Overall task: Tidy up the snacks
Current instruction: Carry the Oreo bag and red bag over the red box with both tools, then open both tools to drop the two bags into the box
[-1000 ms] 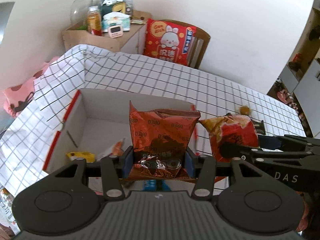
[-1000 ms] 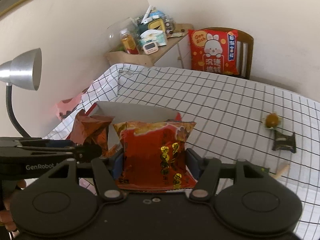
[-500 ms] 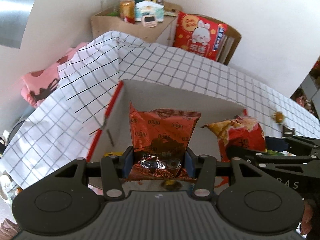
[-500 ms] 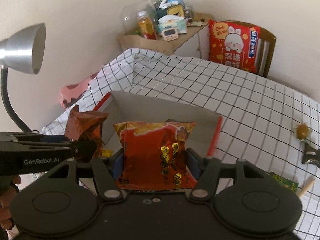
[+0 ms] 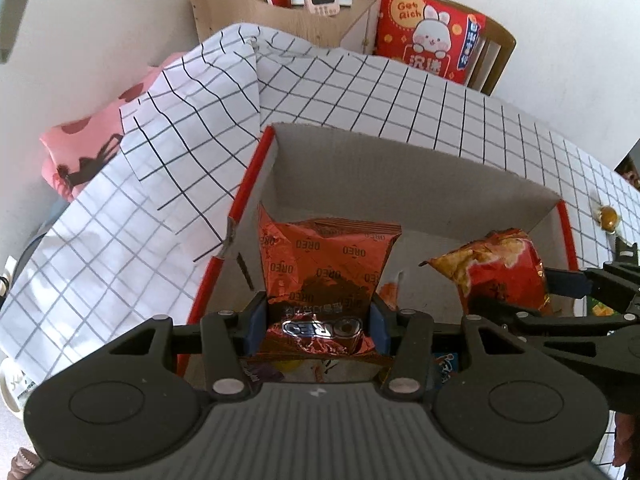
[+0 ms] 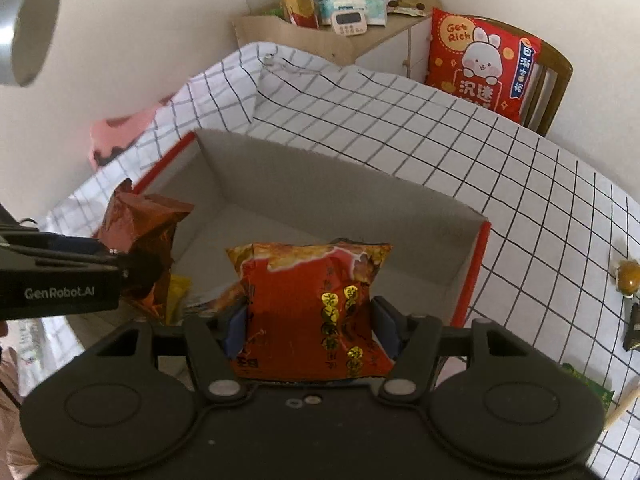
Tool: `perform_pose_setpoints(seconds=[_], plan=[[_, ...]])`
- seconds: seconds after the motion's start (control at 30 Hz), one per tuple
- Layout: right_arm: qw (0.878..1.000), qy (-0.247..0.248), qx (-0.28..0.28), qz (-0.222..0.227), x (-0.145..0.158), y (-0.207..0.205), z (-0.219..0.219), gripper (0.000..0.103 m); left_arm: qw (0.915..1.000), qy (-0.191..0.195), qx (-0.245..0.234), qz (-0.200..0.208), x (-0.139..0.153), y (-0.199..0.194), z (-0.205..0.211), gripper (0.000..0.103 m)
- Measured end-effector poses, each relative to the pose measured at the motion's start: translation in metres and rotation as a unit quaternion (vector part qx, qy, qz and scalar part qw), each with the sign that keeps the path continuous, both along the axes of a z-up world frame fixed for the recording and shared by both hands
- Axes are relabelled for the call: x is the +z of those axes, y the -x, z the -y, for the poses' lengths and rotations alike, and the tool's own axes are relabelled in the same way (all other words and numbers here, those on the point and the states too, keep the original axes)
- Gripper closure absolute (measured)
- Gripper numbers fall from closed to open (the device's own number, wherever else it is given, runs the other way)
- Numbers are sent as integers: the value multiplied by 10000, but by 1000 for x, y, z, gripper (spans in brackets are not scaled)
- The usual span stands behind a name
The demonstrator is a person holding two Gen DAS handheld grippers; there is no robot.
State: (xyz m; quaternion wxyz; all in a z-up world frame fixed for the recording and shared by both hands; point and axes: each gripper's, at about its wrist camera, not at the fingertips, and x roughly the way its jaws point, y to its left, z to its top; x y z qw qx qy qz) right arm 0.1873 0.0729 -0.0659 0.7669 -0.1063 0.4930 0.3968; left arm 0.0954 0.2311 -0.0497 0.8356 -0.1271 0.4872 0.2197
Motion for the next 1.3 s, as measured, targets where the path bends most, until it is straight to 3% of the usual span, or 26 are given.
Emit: perform_pose_setpoints(seconds=[0.53, 0.7, 0.93, 1.3], plan=[[9995, 262, 172, 56, -18, 1, -7, 39, 9994, 98, -102, -323, -30, -14, 8, 52], [9996, 191, 168, 134, -12, 3, -4, 27, 9996, 149, -48, -250, -30, -12, 6, 48], [9999, 1, 82, 96, -3, 6, 9, 24, 9998, 178, -38, -53, -21, 0, 9, 39], [9988, -467, 0, 149, 23, 15, 33, 13, 9993, 72, -46, 364, 7, 20, 22, 38]])
